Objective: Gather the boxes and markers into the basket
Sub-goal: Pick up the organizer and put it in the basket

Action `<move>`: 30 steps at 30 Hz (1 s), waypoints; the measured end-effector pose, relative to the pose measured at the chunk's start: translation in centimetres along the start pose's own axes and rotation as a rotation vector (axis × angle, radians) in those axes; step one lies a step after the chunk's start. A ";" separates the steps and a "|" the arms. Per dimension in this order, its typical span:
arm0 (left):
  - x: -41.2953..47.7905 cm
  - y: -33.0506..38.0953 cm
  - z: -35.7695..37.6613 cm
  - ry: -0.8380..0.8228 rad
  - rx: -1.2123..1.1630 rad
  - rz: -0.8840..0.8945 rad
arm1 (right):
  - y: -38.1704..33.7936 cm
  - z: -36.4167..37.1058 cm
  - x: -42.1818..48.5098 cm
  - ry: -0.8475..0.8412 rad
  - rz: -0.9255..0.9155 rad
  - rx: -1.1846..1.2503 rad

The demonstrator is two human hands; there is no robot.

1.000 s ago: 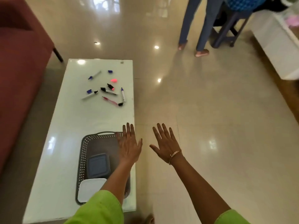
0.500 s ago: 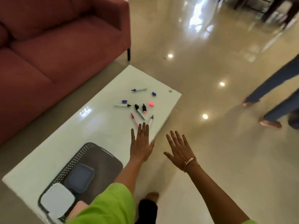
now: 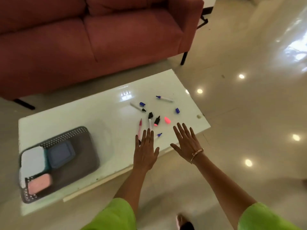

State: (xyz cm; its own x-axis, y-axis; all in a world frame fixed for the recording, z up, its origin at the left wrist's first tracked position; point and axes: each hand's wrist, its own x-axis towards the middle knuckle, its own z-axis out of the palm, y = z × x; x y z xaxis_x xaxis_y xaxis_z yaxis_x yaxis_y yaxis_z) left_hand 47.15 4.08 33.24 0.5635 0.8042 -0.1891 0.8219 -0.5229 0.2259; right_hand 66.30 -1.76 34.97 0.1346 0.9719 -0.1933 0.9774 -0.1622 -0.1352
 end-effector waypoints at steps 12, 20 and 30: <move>0.5 15.0 16.5 -0.014 -1.095 -0.805 | 15.2 16.4 -3.4 0.095 0.879 1.068; 12.8 12.9 36.0 -0.001 -1.442 -1.004 | 23.2 33.9 5.4 0.093 0.929 1.388; 24.5 9.5 46.5 0.311 -1.011 -0.847 | 25.2 43.0 16.3 0.185 0.791 1.249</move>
State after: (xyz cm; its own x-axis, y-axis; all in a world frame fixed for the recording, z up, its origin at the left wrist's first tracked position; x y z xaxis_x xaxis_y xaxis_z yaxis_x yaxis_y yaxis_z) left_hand 72.67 5.68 -13.67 -0.2334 0.8734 -0.4275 0.4084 0.4870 0.7721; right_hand 86.11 2.64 -13.42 0.6623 0.5560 -0.5023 -0.1116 -0.5897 -0.7999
